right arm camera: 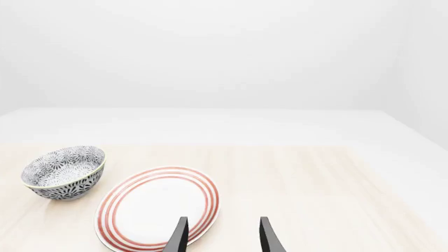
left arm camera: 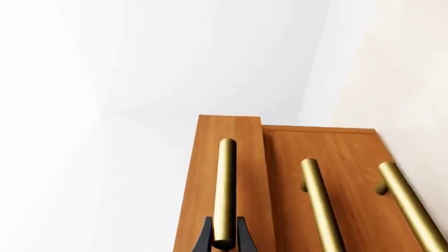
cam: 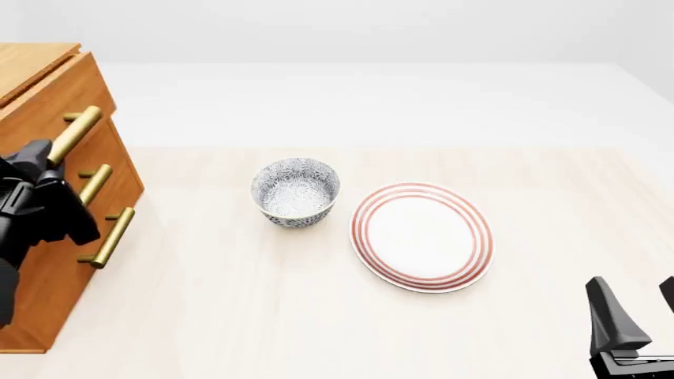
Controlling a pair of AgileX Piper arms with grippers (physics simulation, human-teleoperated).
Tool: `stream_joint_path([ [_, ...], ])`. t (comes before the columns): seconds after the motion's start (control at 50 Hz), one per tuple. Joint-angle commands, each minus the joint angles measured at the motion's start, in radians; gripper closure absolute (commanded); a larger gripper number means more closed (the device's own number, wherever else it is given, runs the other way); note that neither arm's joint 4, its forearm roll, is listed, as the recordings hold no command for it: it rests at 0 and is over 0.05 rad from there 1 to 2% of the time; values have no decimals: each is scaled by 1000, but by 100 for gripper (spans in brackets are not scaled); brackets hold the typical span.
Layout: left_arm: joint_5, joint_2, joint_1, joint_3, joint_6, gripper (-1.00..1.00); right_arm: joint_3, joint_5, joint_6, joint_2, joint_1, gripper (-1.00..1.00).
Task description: Open the top drawer of the cabinet.
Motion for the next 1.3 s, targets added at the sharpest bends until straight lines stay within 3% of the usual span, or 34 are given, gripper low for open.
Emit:
stream_joint_path([
  [0.02, 7, -6, -43, -14, 21, 100, 0, 0, 0, 0, 0, -100],
  [1.3, -2, -24, -191, -31, 28, 100, 0, 0, 0, 0, 0, -100],
])
